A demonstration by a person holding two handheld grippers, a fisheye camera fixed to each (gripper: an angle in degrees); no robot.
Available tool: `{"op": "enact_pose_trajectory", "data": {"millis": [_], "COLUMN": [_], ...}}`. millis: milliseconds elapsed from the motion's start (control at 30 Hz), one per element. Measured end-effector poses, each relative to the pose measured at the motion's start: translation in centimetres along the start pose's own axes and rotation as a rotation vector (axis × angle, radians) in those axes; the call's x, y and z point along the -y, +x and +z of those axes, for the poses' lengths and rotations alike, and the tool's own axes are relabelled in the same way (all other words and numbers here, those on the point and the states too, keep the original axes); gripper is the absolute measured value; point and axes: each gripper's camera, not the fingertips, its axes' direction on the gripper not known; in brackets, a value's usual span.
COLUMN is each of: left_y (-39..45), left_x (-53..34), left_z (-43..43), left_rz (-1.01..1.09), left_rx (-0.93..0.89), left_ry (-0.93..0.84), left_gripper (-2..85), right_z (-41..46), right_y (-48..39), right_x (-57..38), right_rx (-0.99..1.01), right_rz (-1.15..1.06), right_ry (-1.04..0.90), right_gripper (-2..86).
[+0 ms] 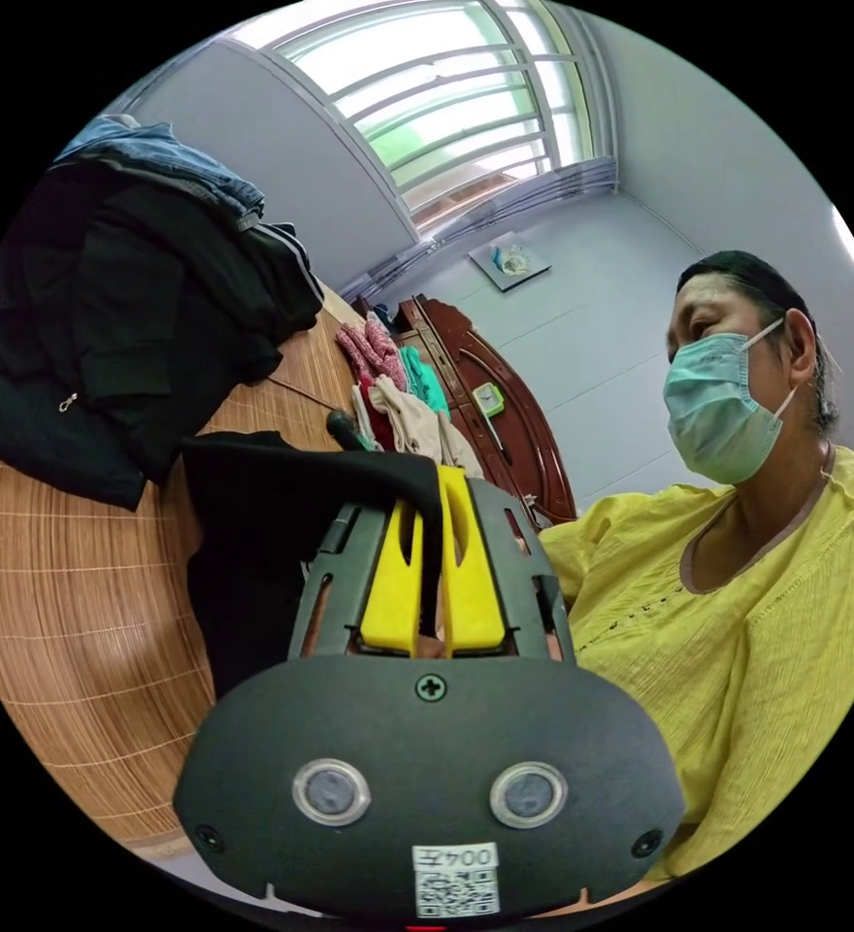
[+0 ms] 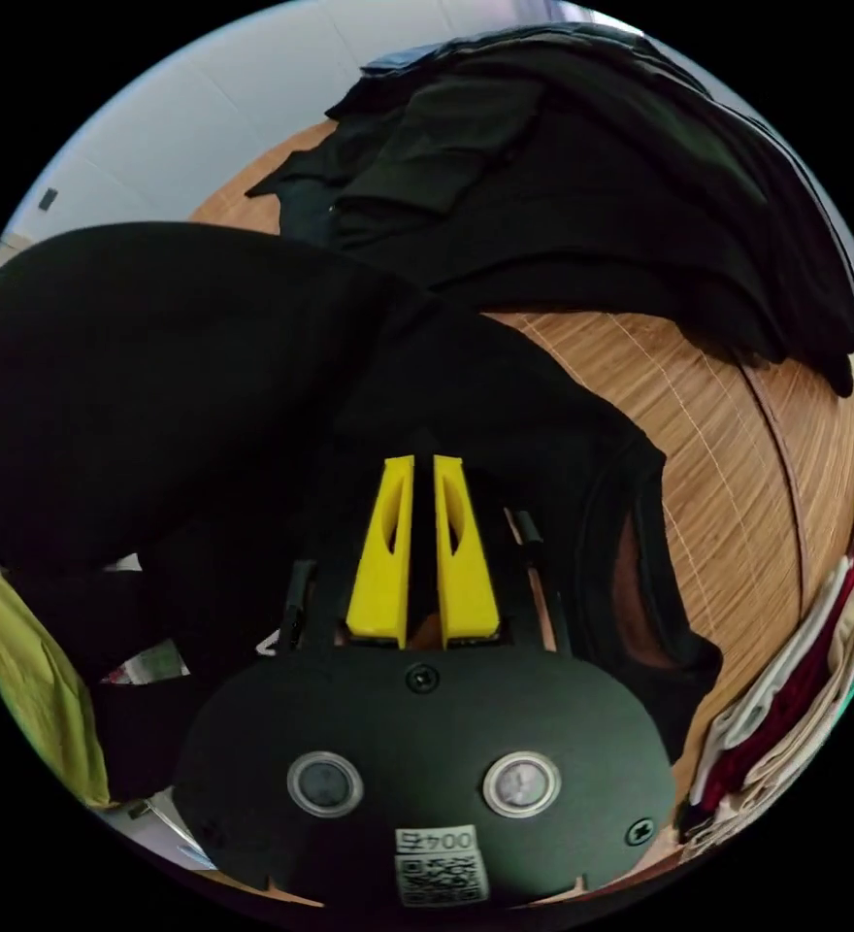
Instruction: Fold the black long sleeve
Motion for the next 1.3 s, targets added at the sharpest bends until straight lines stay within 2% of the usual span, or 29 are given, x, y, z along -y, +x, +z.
{"op": "enact_pose_trajectory", "data": {"millis": [200,300,367,400,467,633,733,833,900,1033,1133,1200,1300], "left_y": [1.3,2.3,2.9,3.0,3.6,4.3,4.9,4.7,5.4,8.2,9.1,9.1,8.8], "left_x": [1.5,3.0,4.4,4.7,5.9,7.9,8.2,7.3,6.4,3.5,1.2,0.2,-0.6], "left_z": [1.6,4.0,7.3,8.4,13.4,26.2,33.8,38.8,38.5,31.6,26.6,24.7,22.9], "left_rz": [0.001,0.001,-0.024,-0.031,-0.055,-0.003,0.093,0.082,0.08,0.231,0.308,0.301,0.236], "left_rx": [-0.038,-0.068,-0.087,-0.091,-0.082,0.0,0.062,0.05,0.039,0.18,0.317,0.375,0.417], "left_ry": [-0.06,-0.104,-0.16,-0.179,-0.276,-0.475,-0.532,-0.649,-0.636,-0.514,-0.521,-0.553,-0.585], "left_gripper": [4.5,4.4,4.3,4.3,4.4,6.6,15.1,19.4,19.4,17.4,17.2,17.3,17.4], "right_z": [-3.0,-7.4,-10.4,-10.9,-12.3,-14.5,-15.2,-15.7,-15.6,-15.0,-14.3,-14.2,-14.4], "right_y": [3.7,6.8,8.8,9.3,10.8,11.8,10.7,9.2,8.4,7.2,7.0,6.4,4.0], "right_x": [-1.7,-6.9,-12.7,-14.2,-20.5,-33.9,-39.5,-41.0,-40.6,-37.6,-34.7,-32.5,-28.1], "right_rx": [0.131,0.273,0.484,0.528,0.629,0.628,0.579,0.49,0.442,0.283,0.216,0.17,-0.004], "right_rz": [0.164,0.339,0.455,0.487,0.637,0.922,1.027,1.066,1.07,1.035,0.976,0.911,0.772], "right_ry": [0.062,0.237,0.432,0.476,0.642,1.008,1.12,1.046,0.967,0.75,0.631,0.568,0.441], "right_gripper": [7.3,7.5,5.6,5.4,5.4,9.3,10.3,11.4,12.5,14.6,15.6,15.7,16.0]}}
